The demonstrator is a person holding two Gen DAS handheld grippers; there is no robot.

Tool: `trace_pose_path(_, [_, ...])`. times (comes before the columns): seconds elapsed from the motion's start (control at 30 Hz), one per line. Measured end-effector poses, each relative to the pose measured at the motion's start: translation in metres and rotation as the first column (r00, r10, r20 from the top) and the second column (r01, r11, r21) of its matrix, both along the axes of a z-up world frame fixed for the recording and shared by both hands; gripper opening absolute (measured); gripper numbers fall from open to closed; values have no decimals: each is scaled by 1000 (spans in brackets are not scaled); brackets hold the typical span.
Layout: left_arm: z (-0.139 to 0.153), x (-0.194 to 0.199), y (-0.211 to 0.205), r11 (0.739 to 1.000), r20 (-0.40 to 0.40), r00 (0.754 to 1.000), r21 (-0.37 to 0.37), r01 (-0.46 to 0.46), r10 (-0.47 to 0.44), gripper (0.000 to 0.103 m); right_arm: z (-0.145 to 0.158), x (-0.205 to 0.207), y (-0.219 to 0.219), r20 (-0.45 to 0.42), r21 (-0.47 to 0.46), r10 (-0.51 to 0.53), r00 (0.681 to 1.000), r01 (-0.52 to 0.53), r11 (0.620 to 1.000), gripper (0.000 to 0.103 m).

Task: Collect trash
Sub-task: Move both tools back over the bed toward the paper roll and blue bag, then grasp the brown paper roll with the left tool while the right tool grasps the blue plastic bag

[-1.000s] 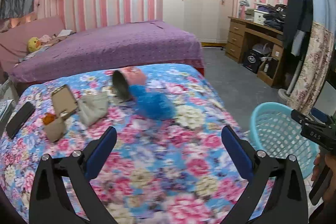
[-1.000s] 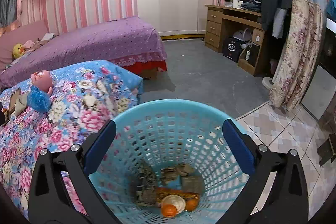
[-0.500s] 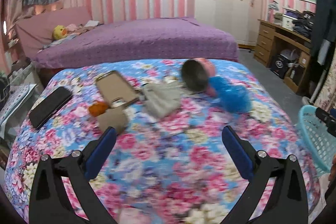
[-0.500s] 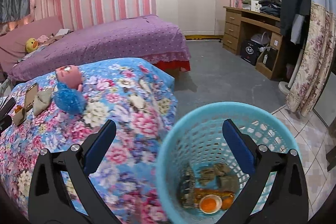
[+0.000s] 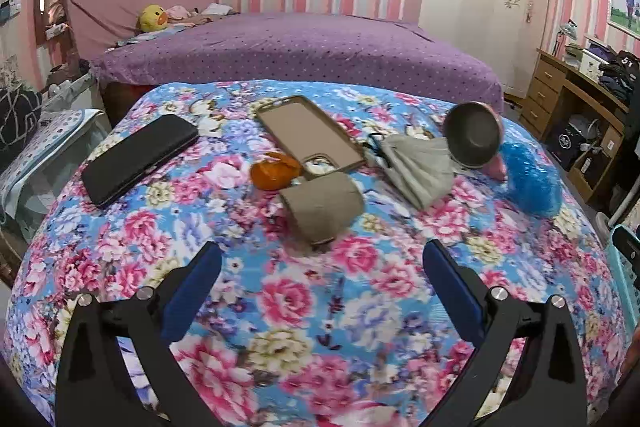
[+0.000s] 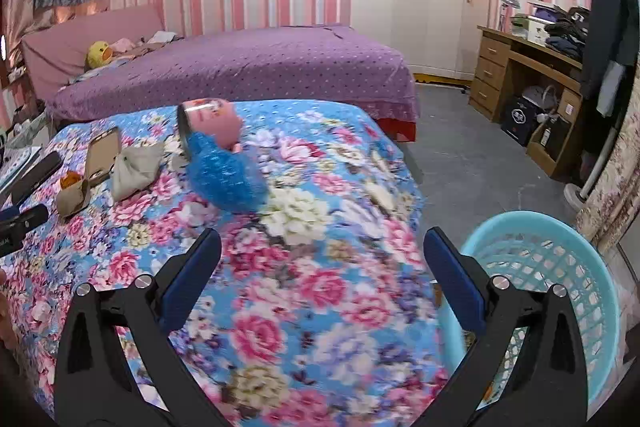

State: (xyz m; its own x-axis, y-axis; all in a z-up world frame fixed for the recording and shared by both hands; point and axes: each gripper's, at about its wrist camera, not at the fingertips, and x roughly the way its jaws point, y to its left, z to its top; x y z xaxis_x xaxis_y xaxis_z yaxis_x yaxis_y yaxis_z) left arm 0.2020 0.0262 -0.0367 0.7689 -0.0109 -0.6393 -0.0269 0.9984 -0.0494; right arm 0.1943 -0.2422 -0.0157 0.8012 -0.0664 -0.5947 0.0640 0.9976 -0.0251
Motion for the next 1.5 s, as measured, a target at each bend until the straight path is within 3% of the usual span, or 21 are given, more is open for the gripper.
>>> trace_pose_path(0.5, [-2,15,9,999,-18,999,-10,-44,44,98,6,49,25,-13,-6,40,999,-40,999,99])
trace_pose_path(0.7, [-17,29,11,998,-86,994,-12,-65,63,98,-18,54,25,-65,-44,47,997,-50,998,99])
trace_pose_path(1.07, [-25,78,7,991,-150,983,-64,-114,103,97,-30,60,11,-93,-18,27,995,-29,999,99])
trace_pose_path(1.17, [-34,85,9,989,-199,976,-100,-109,87,78,-29,60,14,-91,-29,37,995,-40,999,99])
trace_pose_path(1.27, [-32,82,8,992,-183,981,-103,-78,58,56,-28,60,16,-89,-37,42,995,-45,998,99])
trace_pose_path(1.37, [-27,74,9,993,-159,987,-110,-40,22,54,-25,60,19,-76,-33,50,996,-53,998,99])
trace_pose_path(1.5, [-18,55,11,998,-117,993,-66,-11,3,54,-18,65,30,-48,-38,82,995,-84,996,98])
